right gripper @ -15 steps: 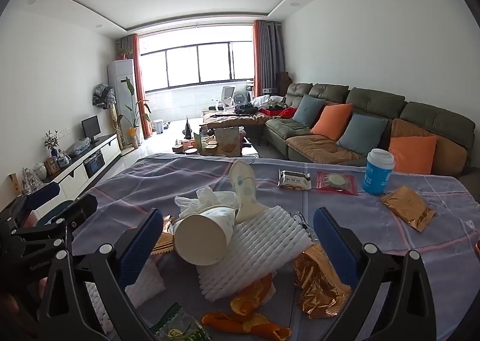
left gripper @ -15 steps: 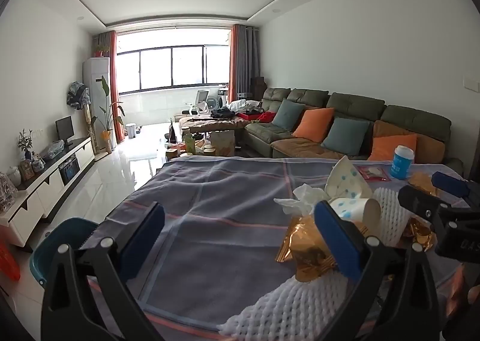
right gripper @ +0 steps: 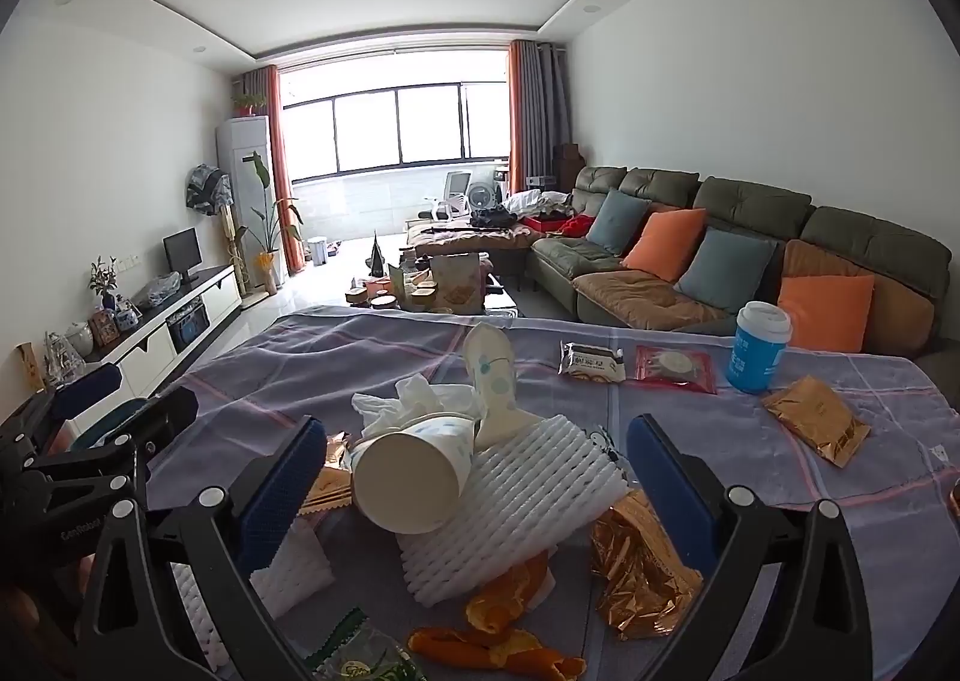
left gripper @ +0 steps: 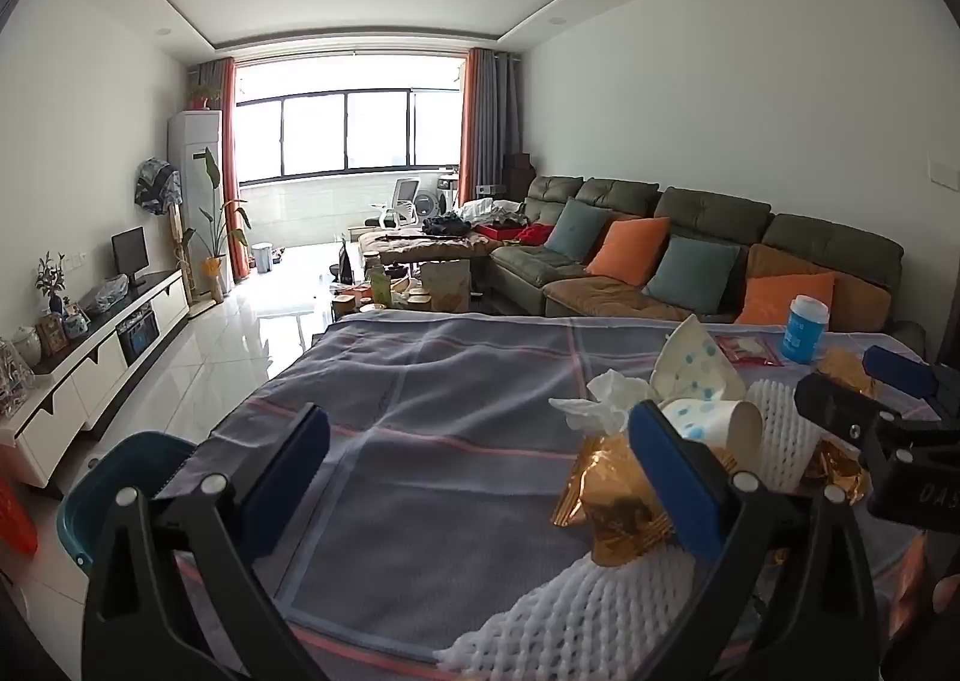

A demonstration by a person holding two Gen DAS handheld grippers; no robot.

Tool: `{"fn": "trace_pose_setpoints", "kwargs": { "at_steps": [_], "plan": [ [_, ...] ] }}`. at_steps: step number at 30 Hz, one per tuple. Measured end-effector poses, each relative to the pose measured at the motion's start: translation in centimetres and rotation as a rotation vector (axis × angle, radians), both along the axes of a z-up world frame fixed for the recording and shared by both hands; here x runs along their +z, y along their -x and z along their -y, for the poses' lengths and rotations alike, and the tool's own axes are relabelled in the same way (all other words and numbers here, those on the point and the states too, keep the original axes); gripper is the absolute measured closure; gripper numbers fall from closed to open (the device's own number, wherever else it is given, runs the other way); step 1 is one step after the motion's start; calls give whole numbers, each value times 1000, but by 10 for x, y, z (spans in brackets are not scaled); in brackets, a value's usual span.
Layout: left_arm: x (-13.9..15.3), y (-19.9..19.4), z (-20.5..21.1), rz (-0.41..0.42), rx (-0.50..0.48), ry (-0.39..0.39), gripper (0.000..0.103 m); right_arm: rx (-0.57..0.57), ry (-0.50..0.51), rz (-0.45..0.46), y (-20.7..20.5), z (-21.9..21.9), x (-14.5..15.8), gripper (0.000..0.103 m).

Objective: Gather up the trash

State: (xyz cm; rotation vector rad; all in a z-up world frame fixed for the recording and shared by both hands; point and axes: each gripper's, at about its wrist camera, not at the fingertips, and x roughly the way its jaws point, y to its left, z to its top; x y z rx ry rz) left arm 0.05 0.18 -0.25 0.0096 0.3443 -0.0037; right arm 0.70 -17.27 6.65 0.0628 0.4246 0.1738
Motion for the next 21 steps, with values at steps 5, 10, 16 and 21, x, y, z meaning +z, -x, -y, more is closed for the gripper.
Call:
{"fn": "trace_pose_setpoints", "kwargs": {
  "at_steps": [5,10,16,21],
  "plan": [
    [4,-2,-1,-5,-3,7,3,1,1,1,1,-1,0,4],
    [4,-2,-1,-7,-1,12,3,-2,-3,2,1,-2,1,4],
    [2,-2,-2,-8,0,15,3,1,-1,-3,1,-1,1,4],
    [2,-1,-2,-7,2,14,3,0,-2,-4,0,0,1,4]
  ]
}}
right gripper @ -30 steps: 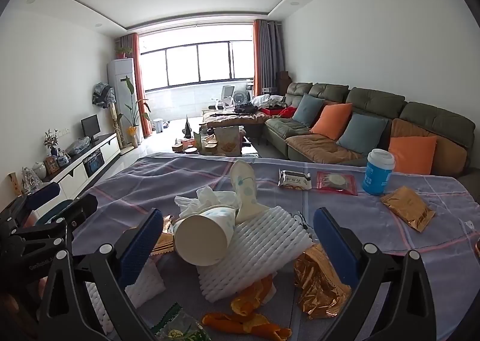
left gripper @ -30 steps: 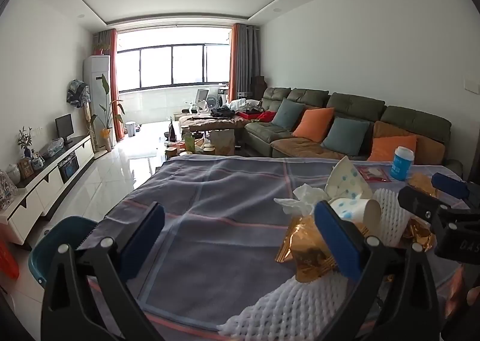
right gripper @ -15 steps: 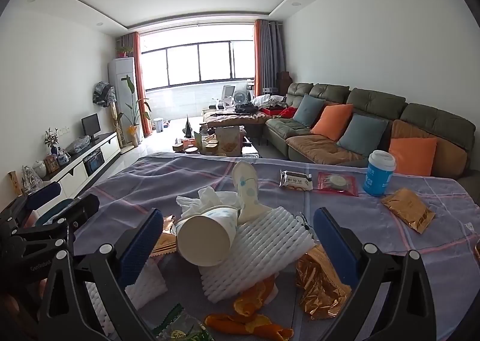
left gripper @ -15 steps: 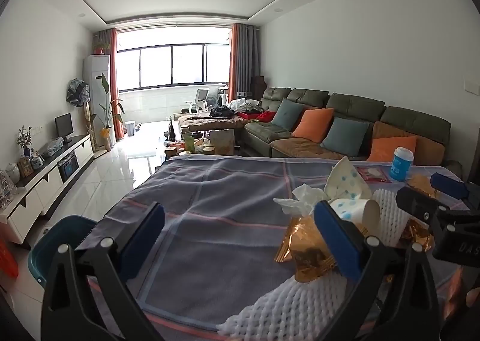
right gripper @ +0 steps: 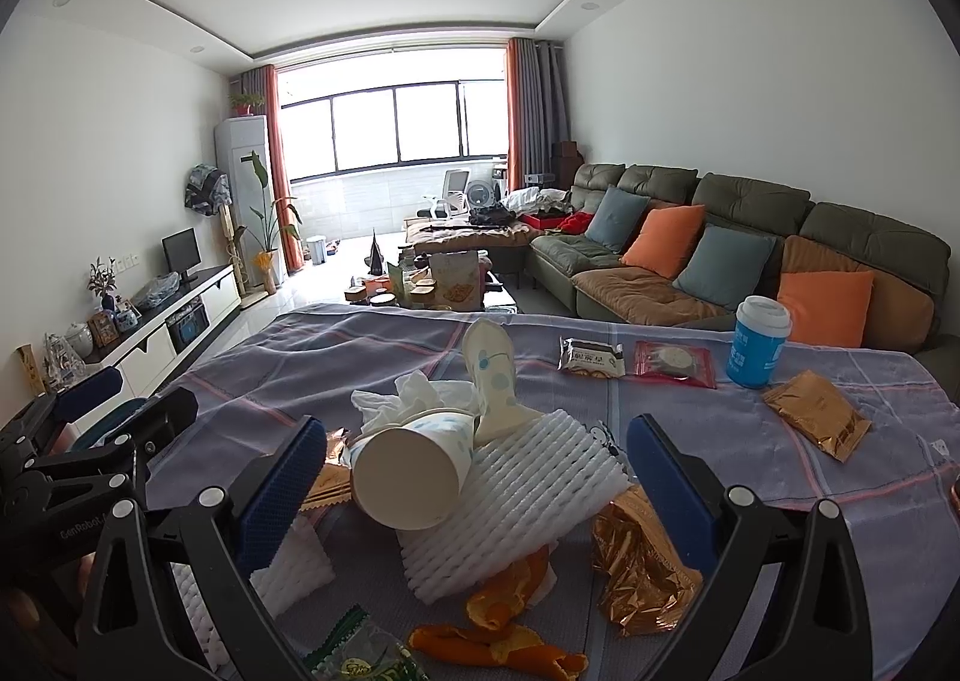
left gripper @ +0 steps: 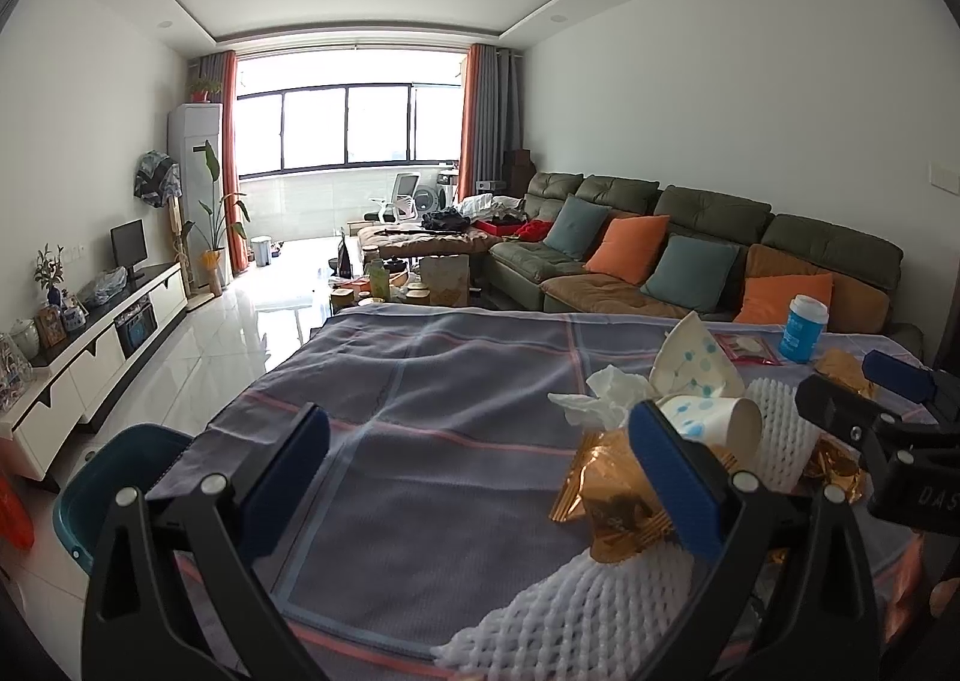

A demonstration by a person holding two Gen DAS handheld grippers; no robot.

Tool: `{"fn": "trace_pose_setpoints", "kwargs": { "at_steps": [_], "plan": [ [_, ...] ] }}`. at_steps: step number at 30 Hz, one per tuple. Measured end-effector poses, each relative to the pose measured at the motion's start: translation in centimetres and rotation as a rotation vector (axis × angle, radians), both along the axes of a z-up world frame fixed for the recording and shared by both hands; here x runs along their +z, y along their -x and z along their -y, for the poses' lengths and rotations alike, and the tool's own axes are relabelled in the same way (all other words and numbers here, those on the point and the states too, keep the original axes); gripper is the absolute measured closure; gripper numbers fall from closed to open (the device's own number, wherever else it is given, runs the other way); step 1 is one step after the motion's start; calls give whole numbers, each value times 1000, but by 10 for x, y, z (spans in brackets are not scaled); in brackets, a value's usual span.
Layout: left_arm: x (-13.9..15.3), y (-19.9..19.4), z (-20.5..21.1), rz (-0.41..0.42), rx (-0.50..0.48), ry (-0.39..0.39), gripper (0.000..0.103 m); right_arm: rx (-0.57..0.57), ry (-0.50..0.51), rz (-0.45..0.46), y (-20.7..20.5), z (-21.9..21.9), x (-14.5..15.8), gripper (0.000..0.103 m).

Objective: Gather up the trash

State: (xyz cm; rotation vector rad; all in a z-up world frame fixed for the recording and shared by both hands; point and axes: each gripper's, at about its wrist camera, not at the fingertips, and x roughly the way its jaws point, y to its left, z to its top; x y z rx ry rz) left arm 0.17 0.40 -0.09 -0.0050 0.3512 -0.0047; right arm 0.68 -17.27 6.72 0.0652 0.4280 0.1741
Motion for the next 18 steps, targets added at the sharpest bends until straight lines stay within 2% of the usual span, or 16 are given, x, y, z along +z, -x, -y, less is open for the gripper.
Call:
{"fn": "trace_pose_setpoints", "kwargs": {
  "at_steps": [9,18],
  "plan": [
    [-2,-2,-2,-11,-2,8,3,-4,0,-2,0,1,-1,4],
    [-1,-16,-13,-69,13,28,3,-44,-3,-10,-3,19,0,4]
  ]
}}
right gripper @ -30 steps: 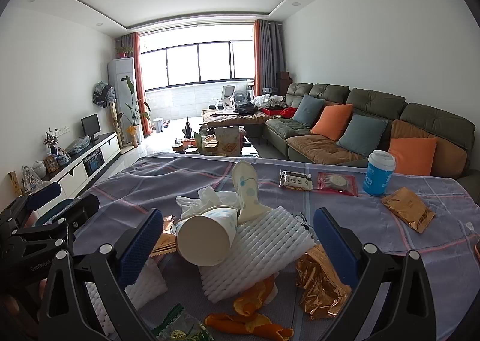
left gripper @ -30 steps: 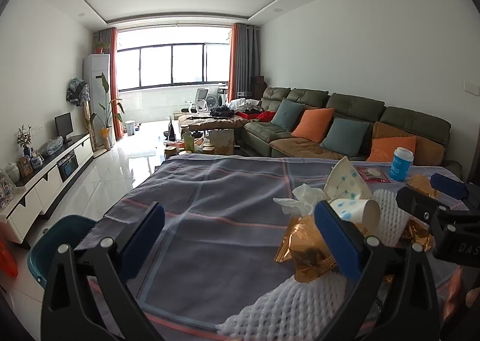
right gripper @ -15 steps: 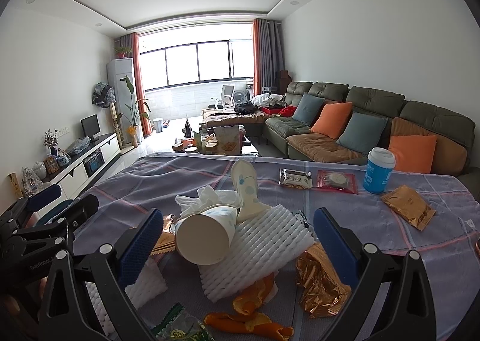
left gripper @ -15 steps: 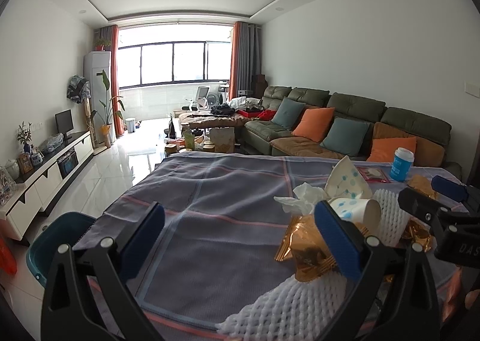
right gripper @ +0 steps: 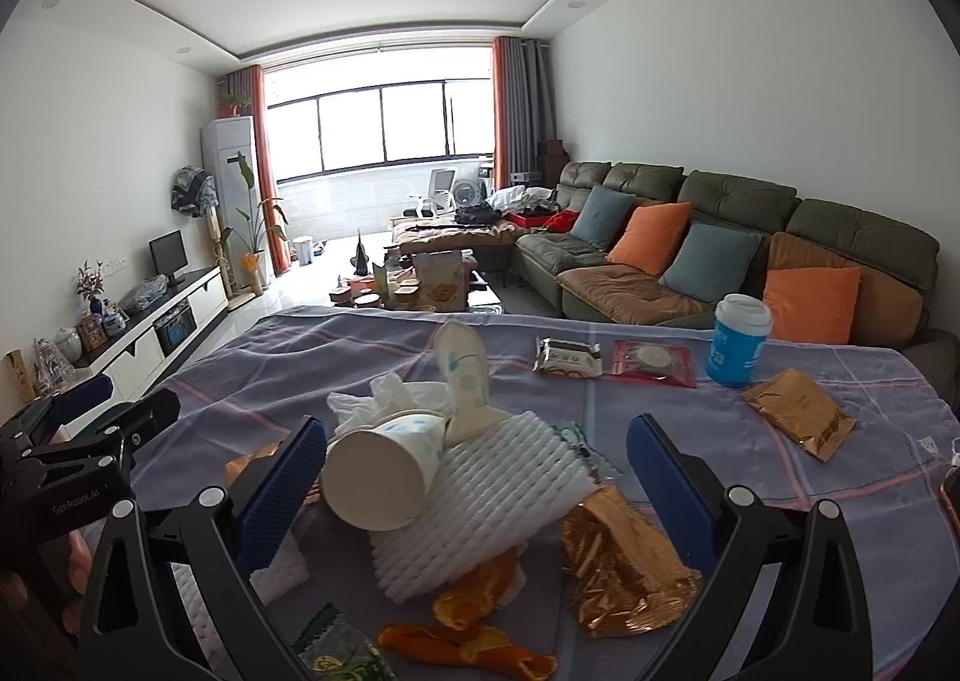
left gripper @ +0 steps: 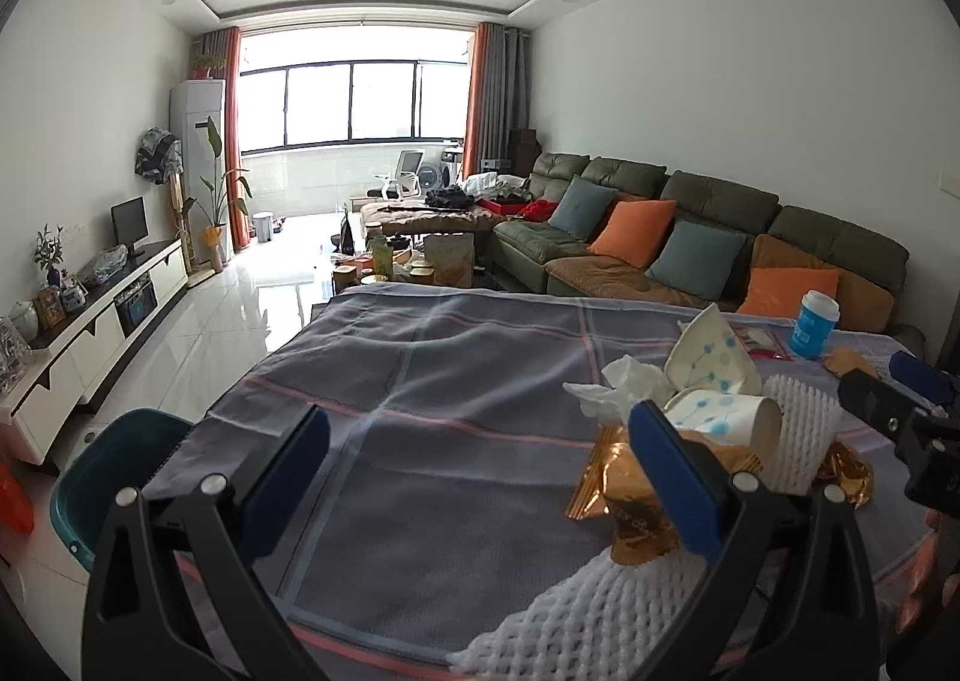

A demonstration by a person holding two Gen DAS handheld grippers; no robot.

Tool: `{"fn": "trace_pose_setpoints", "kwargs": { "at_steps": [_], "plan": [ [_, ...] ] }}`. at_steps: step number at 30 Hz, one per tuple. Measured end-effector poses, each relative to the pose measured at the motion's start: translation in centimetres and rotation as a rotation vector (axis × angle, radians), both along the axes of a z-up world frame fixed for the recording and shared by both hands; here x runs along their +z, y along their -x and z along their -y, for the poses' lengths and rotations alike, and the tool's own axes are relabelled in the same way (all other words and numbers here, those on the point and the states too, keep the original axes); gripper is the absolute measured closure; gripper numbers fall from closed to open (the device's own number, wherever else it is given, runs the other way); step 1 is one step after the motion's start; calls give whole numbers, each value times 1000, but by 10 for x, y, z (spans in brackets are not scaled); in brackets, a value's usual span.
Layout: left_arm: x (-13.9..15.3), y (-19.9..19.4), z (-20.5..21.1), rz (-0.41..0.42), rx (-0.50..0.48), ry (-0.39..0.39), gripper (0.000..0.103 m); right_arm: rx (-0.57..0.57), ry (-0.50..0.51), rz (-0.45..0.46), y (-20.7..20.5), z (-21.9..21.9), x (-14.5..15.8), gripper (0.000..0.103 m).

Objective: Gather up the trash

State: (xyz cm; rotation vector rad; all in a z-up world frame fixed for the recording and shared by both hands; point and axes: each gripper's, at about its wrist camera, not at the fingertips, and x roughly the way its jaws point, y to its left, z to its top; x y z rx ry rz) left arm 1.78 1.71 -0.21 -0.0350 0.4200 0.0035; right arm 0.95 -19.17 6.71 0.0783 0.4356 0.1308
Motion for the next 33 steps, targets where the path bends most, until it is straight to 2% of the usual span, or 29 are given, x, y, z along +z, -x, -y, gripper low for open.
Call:
{"fn": "trace_pose_setpoints", "kwargs": {
  "at_steps": [5,8,13,18,21,25,30,33],
  "plan": [
    [1,-17,-10,-60,-3,-1,3,-56,9,-31,-7,20,0,4],
    [-3,-36,-18,-141,-11,6,3,-99,32,-69,-16,37,-1,4],
    [-16,-73,-34,-265,20,-16,3,-194,72,-213,-43,76,-17,4],
    [-32,-110,-42,-385,14,13,3,-247,84,-336,-61,107,-40,4],
    [-35,-118,-43,-400,15,37,3,-271,80,-372,-70,123,-52,4],
    [-39,-130,-36,-423,4,32,3,-287,74,-457,-82,131,-64,4],
    [-57,-149,-35,-500,15,50,3,-282,50,-549,-97,135,-79,4],
    [-59,-157,-30,-514,20,21,3,-292,53,-549,-101,133,-79,4]
  ]
}}
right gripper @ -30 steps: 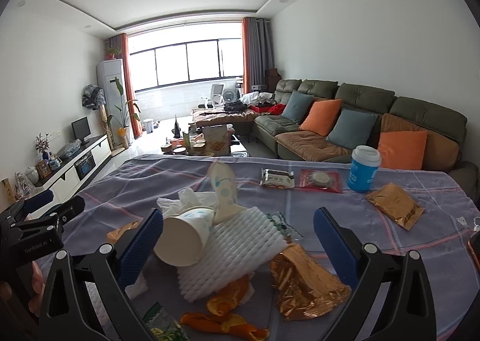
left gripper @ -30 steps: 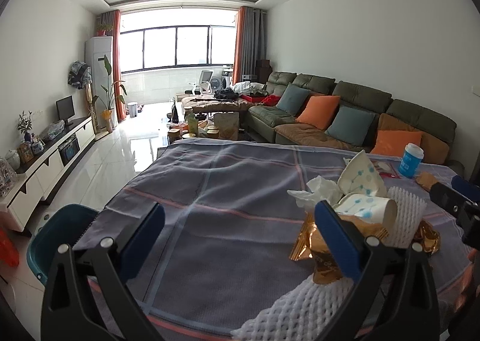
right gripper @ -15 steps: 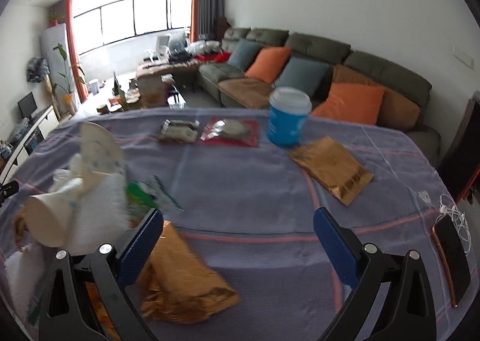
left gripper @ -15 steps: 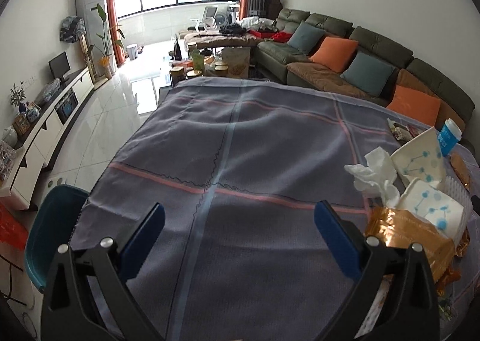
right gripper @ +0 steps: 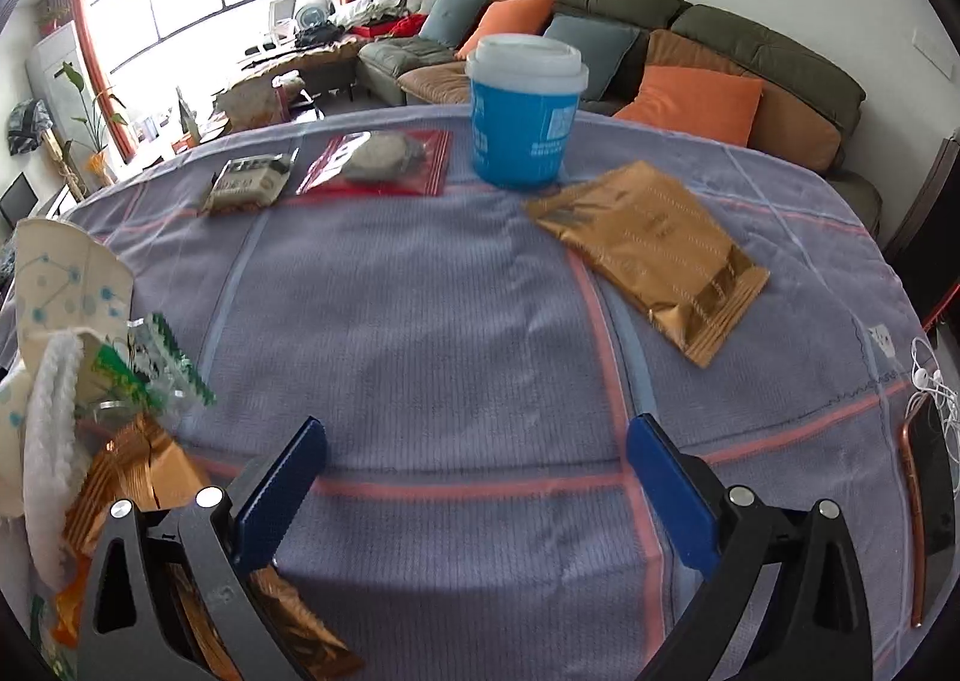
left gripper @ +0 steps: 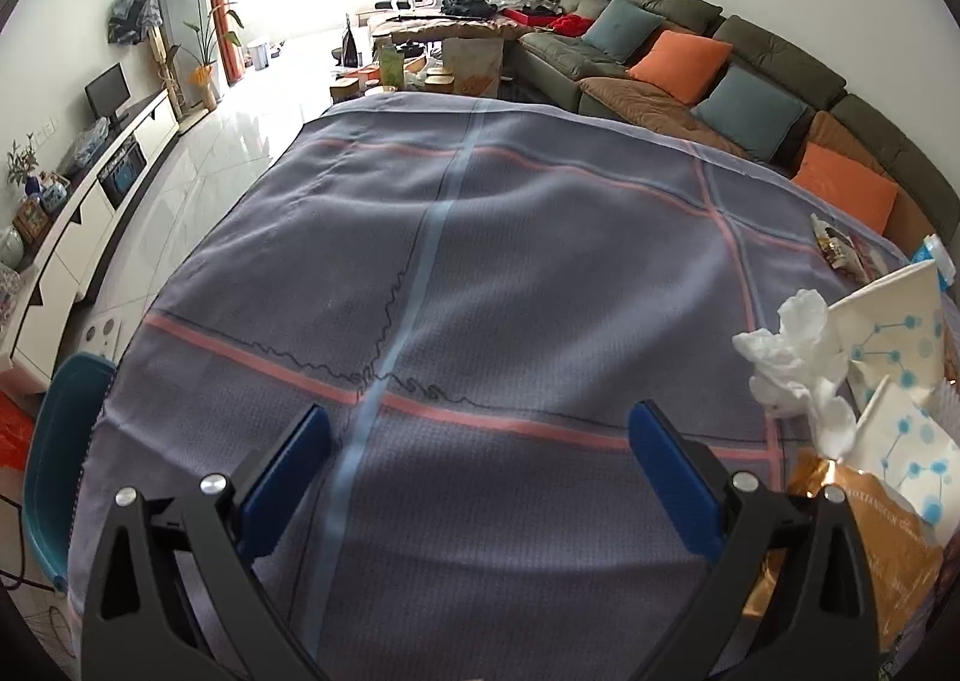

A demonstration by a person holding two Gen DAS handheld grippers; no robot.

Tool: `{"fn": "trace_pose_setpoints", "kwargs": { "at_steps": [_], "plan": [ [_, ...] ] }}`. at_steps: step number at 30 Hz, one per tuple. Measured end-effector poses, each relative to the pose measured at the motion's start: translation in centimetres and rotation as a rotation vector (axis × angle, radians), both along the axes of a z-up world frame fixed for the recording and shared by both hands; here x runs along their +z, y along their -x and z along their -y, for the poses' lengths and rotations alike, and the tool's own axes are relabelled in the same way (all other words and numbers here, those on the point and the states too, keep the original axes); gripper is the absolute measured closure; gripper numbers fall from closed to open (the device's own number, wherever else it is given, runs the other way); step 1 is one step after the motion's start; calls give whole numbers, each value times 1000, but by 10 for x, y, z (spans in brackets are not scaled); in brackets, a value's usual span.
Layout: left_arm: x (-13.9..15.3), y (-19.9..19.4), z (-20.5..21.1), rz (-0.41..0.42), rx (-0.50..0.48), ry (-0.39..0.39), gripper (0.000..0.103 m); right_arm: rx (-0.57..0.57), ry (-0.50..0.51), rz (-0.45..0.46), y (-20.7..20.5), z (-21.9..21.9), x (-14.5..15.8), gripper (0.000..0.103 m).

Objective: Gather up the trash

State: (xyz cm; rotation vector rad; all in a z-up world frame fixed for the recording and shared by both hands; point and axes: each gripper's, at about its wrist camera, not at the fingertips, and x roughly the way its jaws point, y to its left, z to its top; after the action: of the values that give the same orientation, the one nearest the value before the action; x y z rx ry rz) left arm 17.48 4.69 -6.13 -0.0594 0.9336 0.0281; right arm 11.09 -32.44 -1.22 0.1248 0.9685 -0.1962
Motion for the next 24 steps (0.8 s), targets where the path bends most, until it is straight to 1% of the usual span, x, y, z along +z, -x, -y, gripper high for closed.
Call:
{"fn": "trace_pose_setpoints", "kwargs": {
  "at_steps": [2,5,8,11,13,15,18,20,22,24],
  "plan": [
    [-2,-3,3,-6,2,-18,3,-20,0,-3,-5,-3,-1,3],
    [-5,-7,12,-18,2,-70,3,-61,3,-4,-9,-7,-2,3],
    [-5,-8,16,-16,0,-87,3,-75,3,-2,-12,-13,-2,3],
    [-4,-8,17,-14,-2,-65,3,-57,-9,-2,-18,-19,-1,2],
    [-5,-8,23,-24,-2,-81,3,-22,-9,-2,-22,-28,-1,2],
    [-4,-5,28,-21,13,-77,3,4,-11,0,-27,-36,0,3],
    [-2,-1,38,-16,34,-73,3,-1,-8,-3,-32,-44,0,3],
    [0,3,46,-11,20,-50,3,-8,-7,-2,-32,-47,0,3],
    [-1,7,54,-10,-24,-17,3,-11,-13,-1,-31,-46,0,2],
    [-2,10,61,-8,-37,-45,3,-11,-18,0,-30,-44,0,2]
  ]
}}
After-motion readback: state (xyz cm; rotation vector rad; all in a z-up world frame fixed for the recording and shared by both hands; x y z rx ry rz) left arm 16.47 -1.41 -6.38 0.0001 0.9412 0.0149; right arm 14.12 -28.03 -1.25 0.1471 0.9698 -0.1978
